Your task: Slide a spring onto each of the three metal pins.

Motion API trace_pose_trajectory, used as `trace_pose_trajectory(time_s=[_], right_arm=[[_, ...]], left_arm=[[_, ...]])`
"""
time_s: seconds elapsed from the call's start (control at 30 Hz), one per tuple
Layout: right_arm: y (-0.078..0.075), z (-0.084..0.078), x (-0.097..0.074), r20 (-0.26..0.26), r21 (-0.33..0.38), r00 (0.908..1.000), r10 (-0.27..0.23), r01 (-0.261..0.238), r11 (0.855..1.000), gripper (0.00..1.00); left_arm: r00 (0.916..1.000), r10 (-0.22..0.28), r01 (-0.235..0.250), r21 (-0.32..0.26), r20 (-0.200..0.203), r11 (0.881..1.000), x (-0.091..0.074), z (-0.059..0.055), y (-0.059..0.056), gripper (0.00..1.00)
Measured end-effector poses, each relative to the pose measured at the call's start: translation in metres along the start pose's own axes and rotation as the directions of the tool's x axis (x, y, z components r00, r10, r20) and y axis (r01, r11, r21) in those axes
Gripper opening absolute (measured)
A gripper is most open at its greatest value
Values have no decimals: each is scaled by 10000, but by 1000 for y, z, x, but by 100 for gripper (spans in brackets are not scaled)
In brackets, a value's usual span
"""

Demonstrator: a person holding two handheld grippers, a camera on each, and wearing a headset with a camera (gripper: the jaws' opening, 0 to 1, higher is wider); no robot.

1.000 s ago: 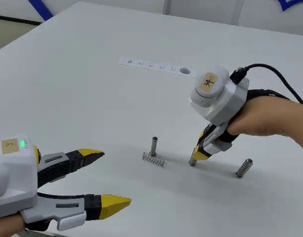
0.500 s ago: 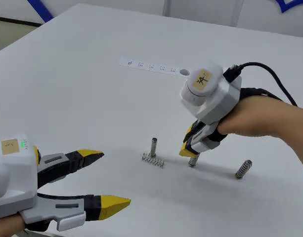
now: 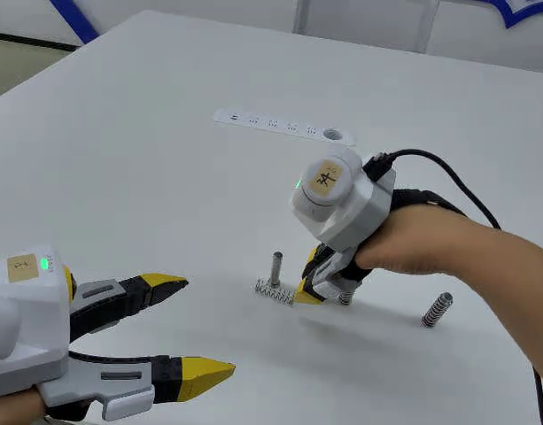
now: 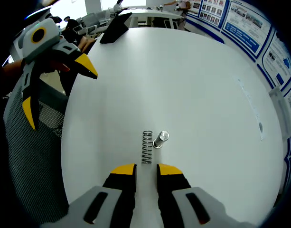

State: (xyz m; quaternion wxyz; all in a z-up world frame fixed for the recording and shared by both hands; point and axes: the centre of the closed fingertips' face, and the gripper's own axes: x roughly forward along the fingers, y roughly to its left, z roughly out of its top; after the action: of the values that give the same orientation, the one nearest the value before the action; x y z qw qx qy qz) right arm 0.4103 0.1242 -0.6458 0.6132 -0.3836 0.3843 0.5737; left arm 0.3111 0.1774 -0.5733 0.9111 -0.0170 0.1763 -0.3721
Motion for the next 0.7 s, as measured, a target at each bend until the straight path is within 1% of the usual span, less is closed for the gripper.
trace_pose_trajectory(time_s=[0.13, 0.33, 0.7], right_arm=[[3, -2, 9, 19, 127, 10000, -12, 12, 9999, 17], [4, -3, 17, 91, 306, 9999, -49, 46, 9995, 17], [2, -3, 22, 188, 549, 9998, -68, 57, 9985, 15]], left_arm=[[10000, -2, 2, -1, -8, 10000, 0, 0, 0, 70], [10000, -1, 1, -6, -18, 10000, 0, -1, 0, 70], [10000, 22, -22, -23, -10, 10000, -1, -1, 1, 70]])
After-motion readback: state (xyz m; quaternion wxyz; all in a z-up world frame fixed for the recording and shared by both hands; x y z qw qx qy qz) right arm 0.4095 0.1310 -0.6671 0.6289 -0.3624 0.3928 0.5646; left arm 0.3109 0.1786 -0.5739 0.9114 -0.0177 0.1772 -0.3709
